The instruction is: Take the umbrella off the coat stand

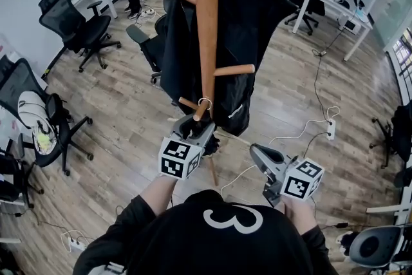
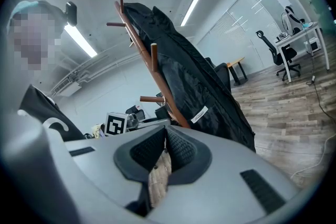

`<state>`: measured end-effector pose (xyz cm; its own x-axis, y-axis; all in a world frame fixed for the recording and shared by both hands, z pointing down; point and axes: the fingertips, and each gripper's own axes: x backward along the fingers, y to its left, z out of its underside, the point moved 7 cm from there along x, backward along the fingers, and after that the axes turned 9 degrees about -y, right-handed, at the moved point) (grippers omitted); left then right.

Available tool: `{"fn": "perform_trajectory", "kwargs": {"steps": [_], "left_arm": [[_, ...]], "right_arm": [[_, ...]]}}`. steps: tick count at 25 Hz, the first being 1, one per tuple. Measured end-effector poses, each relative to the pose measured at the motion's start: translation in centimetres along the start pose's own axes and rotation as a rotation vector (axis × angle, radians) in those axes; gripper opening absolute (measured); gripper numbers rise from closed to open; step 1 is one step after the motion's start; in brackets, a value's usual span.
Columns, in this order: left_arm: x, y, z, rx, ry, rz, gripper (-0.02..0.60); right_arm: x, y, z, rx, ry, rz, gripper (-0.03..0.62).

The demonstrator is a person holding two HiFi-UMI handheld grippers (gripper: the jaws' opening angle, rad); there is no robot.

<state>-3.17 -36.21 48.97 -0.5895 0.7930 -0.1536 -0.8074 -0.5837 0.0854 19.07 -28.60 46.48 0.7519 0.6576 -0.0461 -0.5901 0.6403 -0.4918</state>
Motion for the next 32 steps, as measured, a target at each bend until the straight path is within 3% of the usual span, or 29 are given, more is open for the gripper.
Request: {"fn": "perform_trajectory", "kwargs": {"steps": [21, 32], "left_arm": [[2.1, -1.3, -1.7, 0.022, 0.011, -0.013, 0.209], [4.5, -2.2, -3.0, 0.016, 0.000, 0.004, 0.209]], "right_arm": [[0.3, -0.3, -1.0, -0.022, -0.035, -0.044, 0.028], [0.7, 2.2, -1.4, -0.020, -0.066, -0.059, 0.028]]}}
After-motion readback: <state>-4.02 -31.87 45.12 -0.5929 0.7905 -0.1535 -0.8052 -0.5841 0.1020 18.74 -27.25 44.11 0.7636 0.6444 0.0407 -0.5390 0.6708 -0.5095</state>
